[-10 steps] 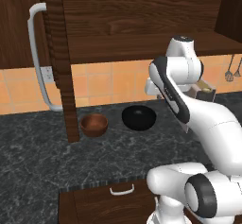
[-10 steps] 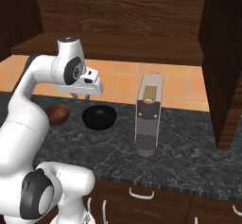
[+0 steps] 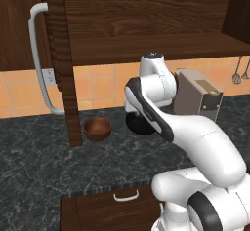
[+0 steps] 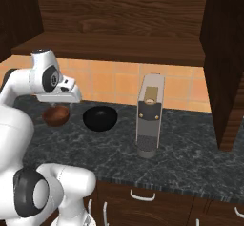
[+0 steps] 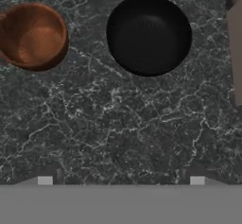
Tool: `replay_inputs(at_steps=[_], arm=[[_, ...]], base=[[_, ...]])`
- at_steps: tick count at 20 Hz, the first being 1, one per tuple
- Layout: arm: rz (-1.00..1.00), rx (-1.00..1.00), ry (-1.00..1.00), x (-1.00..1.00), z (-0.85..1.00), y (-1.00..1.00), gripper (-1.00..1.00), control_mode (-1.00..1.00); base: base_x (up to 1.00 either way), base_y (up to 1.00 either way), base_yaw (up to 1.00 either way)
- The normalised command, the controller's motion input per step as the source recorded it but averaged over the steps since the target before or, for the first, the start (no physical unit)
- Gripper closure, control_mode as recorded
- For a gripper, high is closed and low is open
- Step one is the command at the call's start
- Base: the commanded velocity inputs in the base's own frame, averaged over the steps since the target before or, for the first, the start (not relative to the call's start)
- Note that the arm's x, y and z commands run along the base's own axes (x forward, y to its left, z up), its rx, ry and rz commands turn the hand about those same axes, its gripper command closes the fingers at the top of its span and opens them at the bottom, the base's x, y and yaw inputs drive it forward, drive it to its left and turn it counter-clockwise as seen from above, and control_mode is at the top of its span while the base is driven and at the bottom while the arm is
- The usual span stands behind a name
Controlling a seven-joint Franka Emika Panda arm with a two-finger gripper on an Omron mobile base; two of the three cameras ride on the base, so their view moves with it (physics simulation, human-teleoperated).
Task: Pick up the bowls on the counter and stack them on top of one another in the open cabinet. Place the smaller bowl on top of the larger bowl.
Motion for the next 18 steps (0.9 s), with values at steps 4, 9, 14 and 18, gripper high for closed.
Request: replay_inputs(at_steps=[4, 9, 14, 18], arm=[[-0.12, 0.13, 0.02, 0.02, -0.87, 0.85, -1.00, -1.00], [-0.34, 0.20, 0.00, 0.32, -0.71, 0.86, -1.00, -1.00], [-0.36, 0.03, 0.05, 0.86, -0.39, 0.78, -1.00, -1.00], [-0.19, -0.03, 0.09, 0.78, -0.23, 0.16, -1.00, -1.00]], base=[[0.00, 0.00, 0.00], [0.00, 0.00, 0.00], [0.00, 0.00, 0.00], [0.00, 0.00, 0.00]])
